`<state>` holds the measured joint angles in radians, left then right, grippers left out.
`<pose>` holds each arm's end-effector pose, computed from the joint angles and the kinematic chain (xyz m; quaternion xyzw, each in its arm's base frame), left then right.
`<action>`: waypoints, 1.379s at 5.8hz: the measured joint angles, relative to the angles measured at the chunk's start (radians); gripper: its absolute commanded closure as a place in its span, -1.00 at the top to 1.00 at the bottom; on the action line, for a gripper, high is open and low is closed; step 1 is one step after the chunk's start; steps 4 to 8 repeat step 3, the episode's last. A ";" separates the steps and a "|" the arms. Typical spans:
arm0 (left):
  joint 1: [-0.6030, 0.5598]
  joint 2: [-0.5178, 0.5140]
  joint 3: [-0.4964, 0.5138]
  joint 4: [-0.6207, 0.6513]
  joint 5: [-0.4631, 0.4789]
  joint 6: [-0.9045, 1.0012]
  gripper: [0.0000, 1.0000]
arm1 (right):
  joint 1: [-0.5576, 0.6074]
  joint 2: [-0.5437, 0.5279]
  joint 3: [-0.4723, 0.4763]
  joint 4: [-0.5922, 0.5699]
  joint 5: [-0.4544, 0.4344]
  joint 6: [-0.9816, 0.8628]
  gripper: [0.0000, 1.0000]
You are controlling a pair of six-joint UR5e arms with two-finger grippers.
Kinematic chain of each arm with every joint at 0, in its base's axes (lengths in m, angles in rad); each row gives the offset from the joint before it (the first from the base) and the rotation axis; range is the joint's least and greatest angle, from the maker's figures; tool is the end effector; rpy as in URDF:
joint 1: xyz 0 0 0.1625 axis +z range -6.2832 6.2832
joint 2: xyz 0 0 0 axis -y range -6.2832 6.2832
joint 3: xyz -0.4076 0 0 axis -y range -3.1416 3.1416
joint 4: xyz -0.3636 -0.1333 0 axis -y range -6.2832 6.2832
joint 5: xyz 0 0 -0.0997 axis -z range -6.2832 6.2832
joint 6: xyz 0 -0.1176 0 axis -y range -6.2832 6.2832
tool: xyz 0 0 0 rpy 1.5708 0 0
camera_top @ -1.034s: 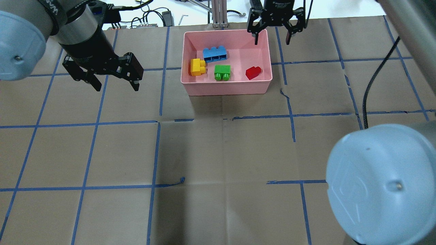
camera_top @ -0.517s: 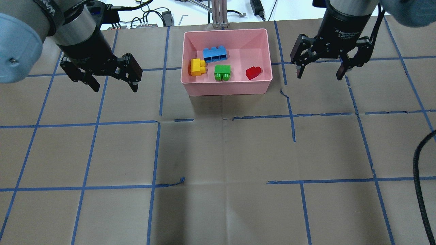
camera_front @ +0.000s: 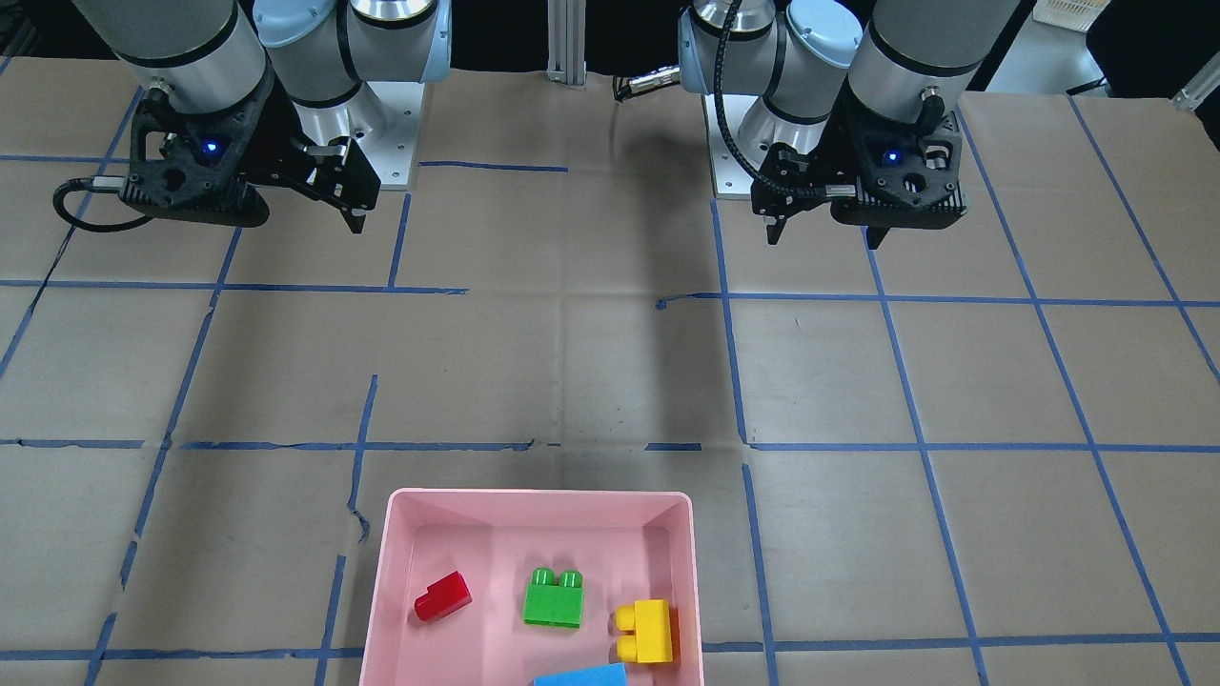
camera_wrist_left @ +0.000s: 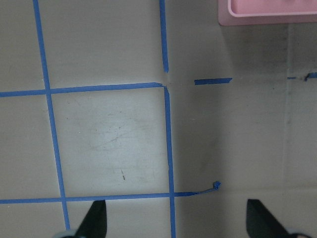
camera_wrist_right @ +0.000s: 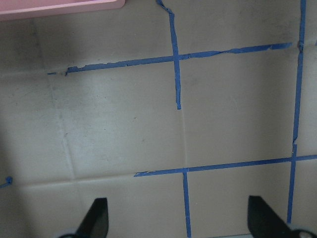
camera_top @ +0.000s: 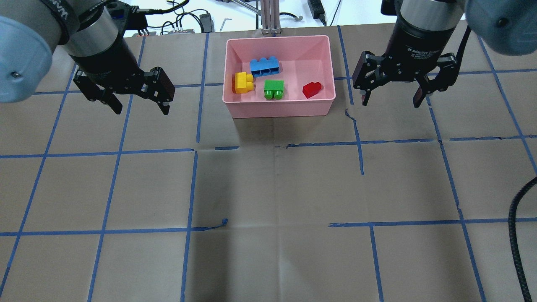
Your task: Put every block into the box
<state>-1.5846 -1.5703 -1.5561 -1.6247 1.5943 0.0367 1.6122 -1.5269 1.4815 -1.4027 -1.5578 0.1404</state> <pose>-0.1369 -0.4566 0.4543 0.0255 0.9994 0.0195 0.0115 0.1540 -0.4597 0.4573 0.0498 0.9969 0.0616 0.0009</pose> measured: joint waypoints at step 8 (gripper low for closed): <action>0.007 -0.006 -0.002 0.011 0.005 0.000 1.00 | 0.002 0.005 0.006 -0.004 -0.002 0.004 0.99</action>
